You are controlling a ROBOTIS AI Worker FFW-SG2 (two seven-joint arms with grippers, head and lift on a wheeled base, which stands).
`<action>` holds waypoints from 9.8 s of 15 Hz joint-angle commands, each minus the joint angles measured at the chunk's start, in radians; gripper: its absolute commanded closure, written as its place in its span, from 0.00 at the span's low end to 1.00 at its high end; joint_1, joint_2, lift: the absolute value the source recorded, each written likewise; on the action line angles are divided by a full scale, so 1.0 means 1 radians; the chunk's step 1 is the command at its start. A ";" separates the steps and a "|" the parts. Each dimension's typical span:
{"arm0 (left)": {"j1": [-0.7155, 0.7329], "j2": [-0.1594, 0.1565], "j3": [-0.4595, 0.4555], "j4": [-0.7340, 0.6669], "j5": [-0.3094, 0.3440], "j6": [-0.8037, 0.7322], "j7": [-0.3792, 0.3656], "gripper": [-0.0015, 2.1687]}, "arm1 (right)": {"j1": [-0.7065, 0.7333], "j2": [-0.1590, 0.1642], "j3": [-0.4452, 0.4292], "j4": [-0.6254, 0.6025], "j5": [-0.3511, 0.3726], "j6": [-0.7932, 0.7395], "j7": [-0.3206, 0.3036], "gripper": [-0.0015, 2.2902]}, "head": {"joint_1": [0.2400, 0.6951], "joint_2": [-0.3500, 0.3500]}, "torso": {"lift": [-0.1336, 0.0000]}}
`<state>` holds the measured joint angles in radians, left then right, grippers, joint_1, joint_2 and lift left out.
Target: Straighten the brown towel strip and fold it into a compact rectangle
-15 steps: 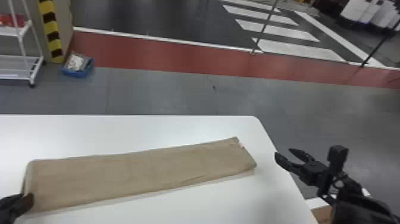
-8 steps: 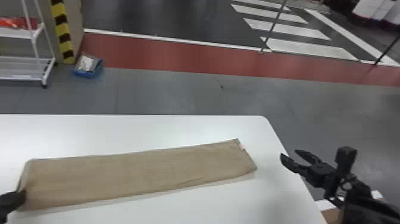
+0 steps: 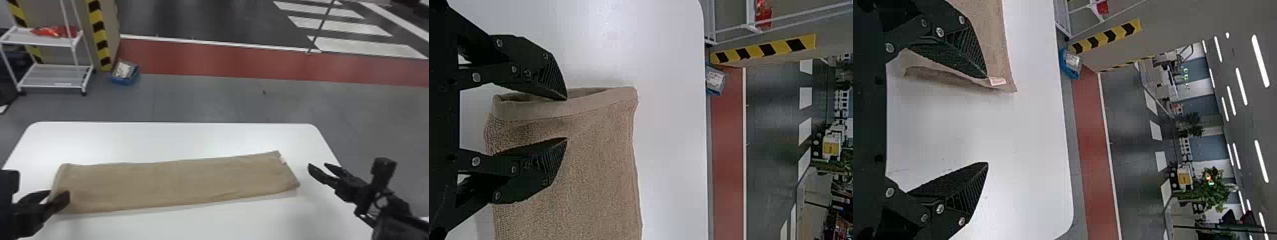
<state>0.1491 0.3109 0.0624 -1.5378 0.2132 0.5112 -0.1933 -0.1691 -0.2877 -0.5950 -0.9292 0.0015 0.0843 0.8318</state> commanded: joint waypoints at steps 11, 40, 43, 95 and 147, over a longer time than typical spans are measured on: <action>-0.026 0.004 -0.016 0.036 0.000 -0.042 -0.002 0.04 | -0.115 0.065 0.201 0.032 0.153 0.182 -0.158 0.15 | 1.00 0.39 | 1.00; -0.102 0.002 -0.066 0.147 -0.017 -0.085 0.000 0.38 | -0.121 0.025 0.155 0.078 0.109 0.210 -0.111 0.52 | 1.00 0.36 | 1.00; -0.102 0.002 -0.066 0.142 -0.017 -0.085 0.000 0.50 | -0.121 0.021 0.152 0.078 0.109 0.210 -0.111 0.52 | 1.00 0.35 | 1.00; -0.017 -0.006 -0.009 -0.031 -0.044 0.102 0.000 0.66 | -0.007 -0.002 -0.016 -0.129 0.034 0.366 0.024 0.53 | 1.00 0.27 | 1.00; -0.442 -0.150 -0.570 0.444 -0.176 -0.141 -0.115 0.32 | 0.086 0.038 0.118 -0.161 0.003 0.038 -0.042 0.09 | 1.00 0.00 | 1.00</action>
<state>-0.2930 0.1561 -0.5156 -1.0958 0.0295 0.3816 -0.3077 -0.0835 -0.2564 -0.4942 -1.0881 0.0046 0.1217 0.7903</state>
